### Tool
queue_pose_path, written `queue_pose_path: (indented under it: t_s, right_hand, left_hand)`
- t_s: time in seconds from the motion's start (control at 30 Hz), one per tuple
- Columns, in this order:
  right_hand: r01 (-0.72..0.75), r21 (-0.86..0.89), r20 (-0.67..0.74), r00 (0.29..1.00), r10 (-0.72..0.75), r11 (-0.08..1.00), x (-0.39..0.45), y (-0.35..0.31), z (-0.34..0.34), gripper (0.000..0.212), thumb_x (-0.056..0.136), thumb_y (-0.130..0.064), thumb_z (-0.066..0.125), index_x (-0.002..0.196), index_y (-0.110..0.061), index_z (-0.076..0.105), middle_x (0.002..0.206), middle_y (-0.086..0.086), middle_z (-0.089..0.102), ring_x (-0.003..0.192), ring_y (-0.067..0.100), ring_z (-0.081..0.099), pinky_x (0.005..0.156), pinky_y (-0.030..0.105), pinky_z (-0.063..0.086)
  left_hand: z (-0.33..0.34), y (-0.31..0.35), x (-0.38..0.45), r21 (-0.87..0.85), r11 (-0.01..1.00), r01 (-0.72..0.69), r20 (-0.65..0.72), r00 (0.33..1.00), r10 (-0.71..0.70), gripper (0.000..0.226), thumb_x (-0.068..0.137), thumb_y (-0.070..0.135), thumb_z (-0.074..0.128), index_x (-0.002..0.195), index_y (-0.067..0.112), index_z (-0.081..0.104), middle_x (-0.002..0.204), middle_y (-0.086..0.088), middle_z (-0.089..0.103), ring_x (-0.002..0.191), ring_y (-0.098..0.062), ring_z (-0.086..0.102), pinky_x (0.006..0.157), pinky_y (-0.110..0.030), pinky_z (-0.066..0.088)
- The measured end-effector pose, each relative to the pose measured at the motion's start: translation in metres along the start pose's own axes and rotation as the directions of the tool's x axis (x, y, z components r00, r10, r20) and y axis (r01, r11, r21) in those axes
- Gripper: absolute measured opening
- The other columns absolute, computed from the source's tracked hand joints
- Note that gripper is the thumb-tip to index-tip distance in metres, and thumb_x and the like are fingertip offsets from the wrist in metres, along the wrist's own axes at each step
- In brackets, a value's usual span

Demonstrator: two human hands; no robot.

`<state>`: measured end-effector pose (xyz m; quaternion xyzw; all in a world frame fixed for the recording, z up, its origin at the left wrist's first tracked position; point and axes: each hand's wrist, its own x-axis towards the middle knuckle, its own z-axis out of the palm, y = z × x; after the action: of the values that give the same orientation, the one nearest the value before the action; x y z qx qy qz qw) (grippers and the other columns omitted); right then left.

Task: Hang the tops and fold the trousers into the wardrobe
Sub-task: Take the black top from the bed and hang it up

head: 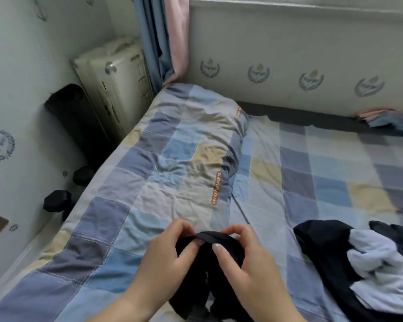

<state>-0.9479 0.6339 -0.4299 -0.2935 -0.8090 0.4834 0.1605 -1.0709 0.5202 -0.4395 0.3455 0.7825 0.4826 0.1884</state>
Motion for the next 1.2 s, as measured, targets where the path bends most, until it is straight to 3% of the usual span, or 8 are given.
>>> queue_pose_path:
  t_s: [0.07, 0.23, 0.5, 0.67, 0.77, 0.93, 1.07, 1.2]
  right_hand:
    - [0.101, -0.097, 0.009, 0.995, -0.101, 0.99, -0.022, -0.033, -0.044, 0.039, 0.064, -0.065, 0.048, 0.1, -0.052, 0.04, 0.095, -0.027, 0.061, 0.08, 0.003, 0.061, 0.068, 0.016, 0.046]
    - [0.28, -0.186, -0.021, 0.957, -0.289, 0.942, -0.077, -0.105, -0.137, 0.016, 0.076, -0.055, 0.049, 0.087, -0.045, 0.055, 0.083, -0.019, 0.063, 0.075, -0.004, 0.059, 0.066, 0.009, 0.042]
    - [0.005, 0.106, 0.018, 1.0, -0.006, 0.994, -0.18, -0.201, -0.238, 0.039, 0.081, -0.051, 0.053, 0.078, -0.014, 0.065, 0.067, 0.0, 0.055, 0.067, 0.012, 0.053, 0.069, 0.031, 0.039]
    - [-0.109, 0.221, -0.15, 0.978, 0.144, 0.969, -0.267, -0.25, -0.267, 0.035, 0.079, -0.039, 0.049, 0.084, -0.012, 0.07, 0.087, 0.017, 0.07, 0.084, 0.027, 0.067, 0.077, 0.033, 0.051]
    - [-0.147, 0.26, -0.298, 0.928, 0.225, 0.954, -0.318, -0.27, -0.273, 0.039, 0.078, -0.038, 0.048, 0.087, -0.005, 0.067, 0.089, 0.019, 0.067, 0.082, 0.025, 0.063, 0.077, 0.034, 0.048]
    - [-0.159, 0.327, -0.529, 0.786, 0.32, 0.932, -0.409, -0.28, -0.281, 0.04, 0.092, -0.033, 0.05, 0.094, 0.005, 0.062, 0.086, 0.023, 0.062, 0.077, 0.028, 0.057, 0.072, 0.037, 0.047]
    - [-0.145, 0.382, -0.683, 0.621, 0.385, 0.913, -0.485, -0.282, -0.288, 0.05, 0.085, -0.038, 0.055, 0.097, 0.01, 0.056, 0.089, 0.022, 0.059, 0.083, 0.029, 0.054, 0.075, 0.043, 0.043]
    - [-0.208, 0.396, -0.777, 0.444, 0.447, 0.894, -0.566, -0.279, -0.286, 0.032, 0.091, -0.034, 0.055, 0.092, -0.006, 0.07, 0.095, 0.017, 0.072, 0.094, 0.031, 0.069, 0.092, 0.045, 0.05]
  left_hand:
    - [-0.008, 0.053, -0.018, -0.069, 0.998, 0.006, 0.035, 0.999, -0.003, 0.027, 0.066, 0.053, 0.057, 0.086, 0.034, 0.057, 0.077, 0.01, 0.065, 0.073, -0.003, 0.061, 0.067, -0.018, 0.045]
    - [-0.028, 0.174, -0.062, -0.204, 0.978, 0.045, 0.195, 0.981, -0.004, 0.029, 0.065, 0.057, 0.062, 0.083, 0.035, 0.066, 0.069, 0.013, 0.065, 0.067, 0.003, 0.059, 0.061, -0.013, 0.043]
    - [-0.053, 0.321, -0.113, -0.45, 0.874, 0.182, 0.472, 0.879, 0.06, 0.032, 0.065, 0.013, 0.046, 0.08, 0.01, 0.073, 0.057, 0.002, 0.061, 0.042, -0.004, 0.048, 0.041, -0.013, 0.035]
    - [-0.064, 0.362, -0.142, -0.232, 0.909, -0.347, 0.511, 0.751, 0.417, 0.031, 0.079, 0.013, 0.06, 0.09, 0.041, 0.068, 0.088, 0.012, 0.068, 0.072, -0.006, 0.062, 0.065, -0.018, 0.047]
    - [-0.067, 0.383, -0.159, 0.015, 0.666, -0.746, 0.436, 0.604, 0.667, 0.029, 0.081, 0.019, 0.063, 0.093, 0.045, 0.06, 0.088, 0.027, 0.053, 0.084, 0.008, 0.054, 0.069, -0.006, 0.04]
    - [-0.044, 0.427, -0.195, 0.073, 0.424, -0.903, 0.401, 0.416, 0.816, 0.028, 0.077, 0.037, 0.049, 0.1, 0.03, 0.063, 0.09, 0.018, 0.048, 0.067, -0.004, 0.051, 0.062, -0.025, 0.048]
    - [-0.009, 0.457, -0.248, -0.158, 0.549, -0.821, 0.48, 0.422, 0.769, 0.012, 0.081, 0.032, 0.068, 0.092, 0.029, 0.066, 0.071, 0.016, 0.06, 0.065, -0.003, 0.057, 0.067, -0.021, 0.05]
    - [0.033, 0.481, -0.315, -0.427, 0.81, -0.401, 0.716, 0.398, 0.574, 0.004, 0.086, 0.019, 0.067, 0.088, 0.023, 0.067, 0.072, 0.006, 0.072, 0.065, -0.012, 0.069, 0.072, -0.031, 0.059]
